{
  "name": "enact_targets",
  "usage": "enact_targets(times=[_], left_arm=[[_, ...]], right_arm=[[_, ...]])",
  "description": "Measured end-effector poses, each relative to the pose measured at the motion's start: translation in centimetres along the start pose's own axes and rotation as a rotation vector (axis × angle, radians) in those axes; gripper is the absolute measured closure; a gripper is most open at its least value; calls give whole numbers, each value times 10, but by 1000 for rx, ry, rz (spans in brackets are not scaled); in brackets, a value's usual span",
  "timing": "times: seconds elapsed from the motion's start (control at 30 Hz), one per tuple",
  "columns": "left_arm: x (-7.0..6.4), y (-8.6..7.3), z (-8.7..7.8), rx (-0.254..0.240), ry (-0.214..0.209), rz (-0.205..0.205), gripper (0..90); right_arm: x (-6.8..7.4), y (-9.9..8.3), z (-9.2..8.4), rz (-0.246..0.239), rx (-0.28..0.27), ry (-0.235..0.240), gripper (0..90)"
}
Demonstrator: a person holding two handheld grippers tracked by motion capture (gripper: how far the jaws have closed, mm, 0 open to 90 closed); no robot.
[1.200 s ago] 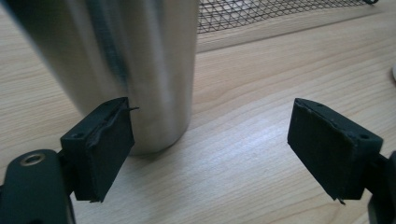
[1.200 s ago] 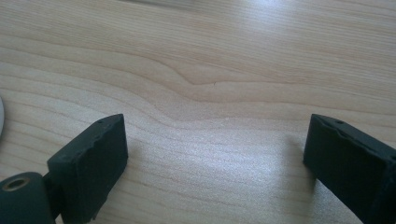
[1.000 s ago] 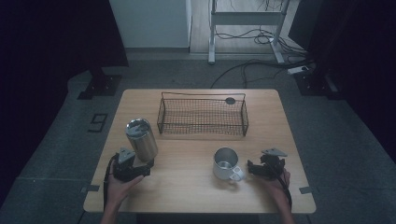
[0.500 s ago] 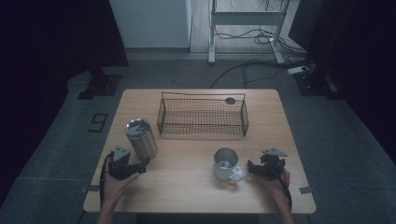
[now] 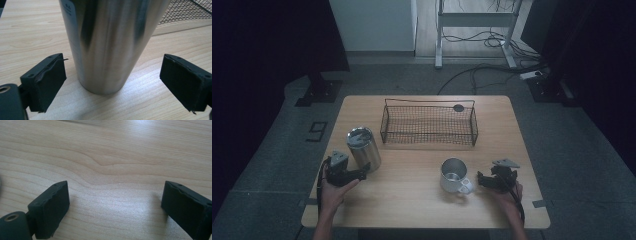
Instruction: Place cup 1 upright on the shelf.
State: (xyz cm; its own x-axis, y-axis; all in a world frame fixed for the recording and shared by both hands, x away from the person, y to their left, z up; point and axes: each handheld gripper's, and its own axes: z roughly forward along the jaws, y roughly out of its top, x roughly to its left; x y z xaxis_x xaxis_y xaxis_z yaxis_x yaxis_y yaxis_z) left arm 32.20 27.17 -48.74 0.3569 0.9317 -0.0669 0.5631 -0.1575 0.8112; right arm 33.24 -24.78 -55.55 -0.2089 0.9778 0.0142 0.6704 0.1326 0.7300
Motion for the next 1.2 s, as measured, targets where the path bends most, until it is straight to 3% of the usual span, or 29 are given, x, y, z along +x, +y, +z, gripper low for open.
enact_targets(times=[1.2], left_arm=[[3, 32, 24, -4, 7, -2, 29]], right_arm=[[0, 0, 0, 1, 2, -3, 78]])
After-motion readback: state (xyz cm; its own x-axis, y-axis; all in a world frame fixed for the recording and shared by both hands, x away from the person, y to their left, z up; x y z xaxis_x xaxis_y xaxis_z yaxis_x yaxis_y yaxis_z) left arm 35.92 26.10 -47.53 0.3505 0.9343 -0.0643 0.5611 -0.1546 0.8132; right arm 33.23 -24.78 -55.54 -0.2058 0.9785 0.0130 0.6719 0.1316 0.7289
